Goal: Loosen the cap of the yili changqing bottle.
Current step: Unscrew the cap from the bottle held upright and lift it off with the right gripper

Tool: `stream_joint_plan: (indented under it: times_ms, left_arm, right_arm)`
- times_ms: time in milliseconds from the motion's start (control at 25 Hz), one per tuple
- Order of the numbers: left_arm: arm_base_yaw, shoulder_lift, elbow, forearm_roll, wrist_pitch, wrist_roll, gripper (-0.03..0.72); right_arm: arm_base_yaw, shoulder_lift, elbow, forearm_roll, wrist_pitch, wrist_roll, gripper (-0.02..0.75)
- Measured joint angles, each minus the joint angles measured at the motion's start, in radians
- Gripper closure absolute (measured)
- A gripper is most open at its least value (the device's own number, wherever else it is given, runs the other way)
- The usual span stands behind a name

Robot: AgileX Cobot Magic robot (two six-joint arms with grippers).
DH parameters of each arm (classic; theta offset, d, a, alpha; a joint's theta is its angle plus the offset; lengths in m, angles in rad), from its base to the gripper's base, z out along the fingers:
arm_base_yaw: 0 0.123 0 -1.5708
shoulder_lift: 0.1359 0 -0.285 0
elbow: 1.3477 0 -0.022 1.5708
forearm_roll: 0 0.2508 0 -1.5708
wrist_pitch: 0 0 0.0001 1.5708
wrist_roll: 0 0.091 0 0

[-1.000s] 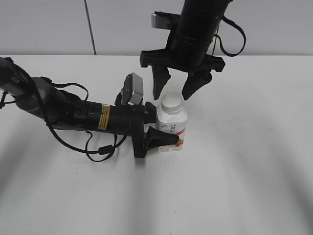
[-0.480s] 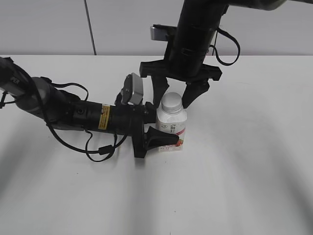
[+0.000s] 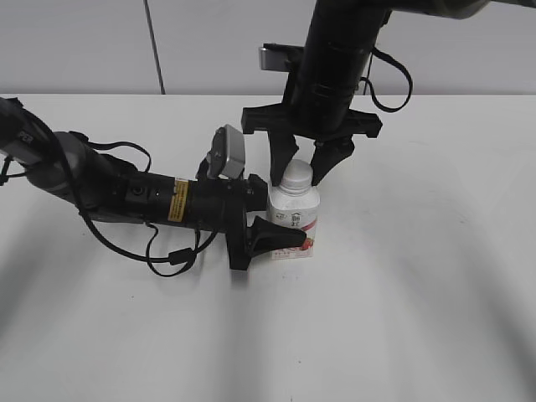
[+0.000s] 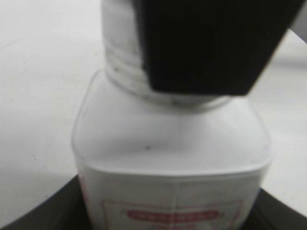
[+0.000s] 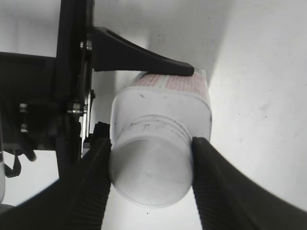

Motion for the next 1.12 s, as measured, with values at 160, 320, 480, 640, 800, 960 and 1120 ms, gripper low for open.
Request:
stream_joint_plan:
  times_ms: [160,320,480,640,800,960,1120]
  left_arm:
    - [0.000,0.000,0.000,0.000,0.000,0.000,0.259]
    - [0.000,0.000,0.000,0.000,0.000,0.000,0.259]
    - [0.000,0.000,0.000,0.000,0.000,0.000,0.259]
    - [0.000,0.000,0.000,0.000,0.000,0.000,0.259]
    - [0.000,0.000,0.000,0.001,0.000,0.000,0.259]
    - [0.000,0.000,0.000,0.001,0.000,0.000,0.259]
    - [0.000,0.000,0.000,0.002,0.000,0.000,0.259]
  right_arm:
    - [0.000,0.000,0.000,-0.001,0.001,-0.002,0.337]
    - [0.000,0.000,0.000,-0.001,0.001,-0.029,0.340]
    - [0.000,0.000,0.000,-0.001,0.001,-0.187,0.340]
    - [0.000,0.000,0.000,-0.001,0.001,-0.428,0.340]
    - [0.000,0.000,0.000,-0.002,0.001,-0.696,0.340]
    - [0.000,0.000,0.000,-0.002,0.001,-0.894,0.340]
    - [0.000,0.000,0.000,-0.002,0.001,-1.039,0.340]
